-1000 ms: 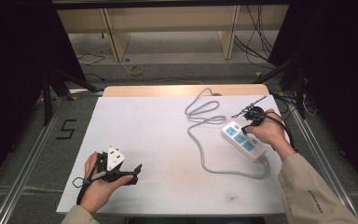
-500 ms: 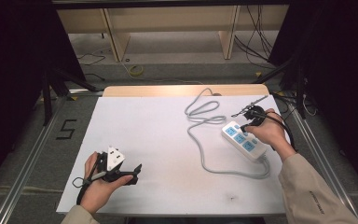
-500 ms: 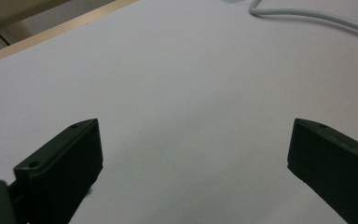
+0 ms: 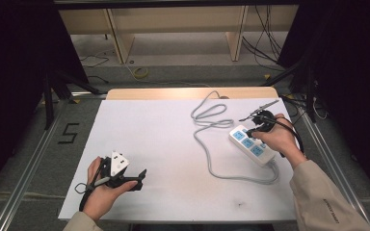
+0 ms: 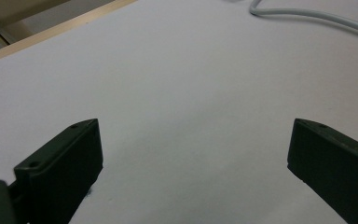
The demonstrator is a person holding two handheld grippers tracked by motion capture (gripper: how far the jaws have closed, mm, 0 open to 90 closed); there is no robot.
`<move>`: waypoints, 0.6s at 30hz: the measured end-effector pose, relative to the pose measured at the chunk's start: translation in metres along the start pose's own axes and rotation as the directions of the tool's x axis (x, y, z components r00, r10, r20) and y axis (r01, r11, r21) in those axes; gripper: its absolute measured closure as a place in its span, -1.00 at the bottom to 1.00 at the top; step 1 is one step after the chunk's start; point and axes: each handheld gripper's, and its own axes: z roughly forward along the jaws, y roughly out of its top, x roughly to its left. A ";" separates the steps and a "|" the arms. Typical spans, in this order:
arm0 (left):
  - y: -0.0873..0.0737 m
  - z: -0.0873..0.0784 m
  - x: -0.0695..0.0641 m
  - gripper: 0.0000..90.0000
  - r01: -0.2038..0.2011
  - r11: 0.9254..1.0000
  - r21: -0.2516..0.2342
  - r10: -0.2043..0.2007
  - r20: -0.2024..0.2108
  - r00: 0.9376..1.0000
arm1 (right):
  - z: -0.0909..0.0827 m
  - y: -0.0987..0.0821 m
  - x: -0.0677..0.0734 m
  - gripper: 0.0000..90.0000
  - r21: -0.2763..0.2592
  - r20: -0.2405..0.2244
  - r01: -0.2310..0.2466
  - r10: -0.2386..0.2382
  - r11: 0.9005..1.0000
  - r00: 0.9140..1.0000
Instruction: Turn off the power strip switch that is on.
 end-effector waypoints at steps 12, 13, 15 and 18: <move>0.000 0.000 0.000 -0.94 0.001 1.000 -0.001 -0.001 0.000 1.000 | -0.007 -0.004 0.010 0.78 -0.038 -0.035 0.010 -0.012 0.999 0.999; 0.000 0.000 0.000 -0.94 0.001 1.000 -0.001 -0.001 0.001 1.000 | -0.008 -0.004 0.011 0.78 -0.039 -0.041 0.009 -0.011 0.999 0.999; 0.000 0.000 0.000 -0.94 0.002 1.000 -0.002 -0.002 0.001 1.000 | -0.008 -0.006 0.012 0.76 -0.045 -0.045 0.012 -0.014 0.999 0.999; 0.000 0.000 0.000 -0.94 0.001 1.000 -0.001 -0.001 0.000 1.000 | -0.009 -0.007 0.013 0.75 -0.047 -0.048 0.010 -0.012 0.999 0.999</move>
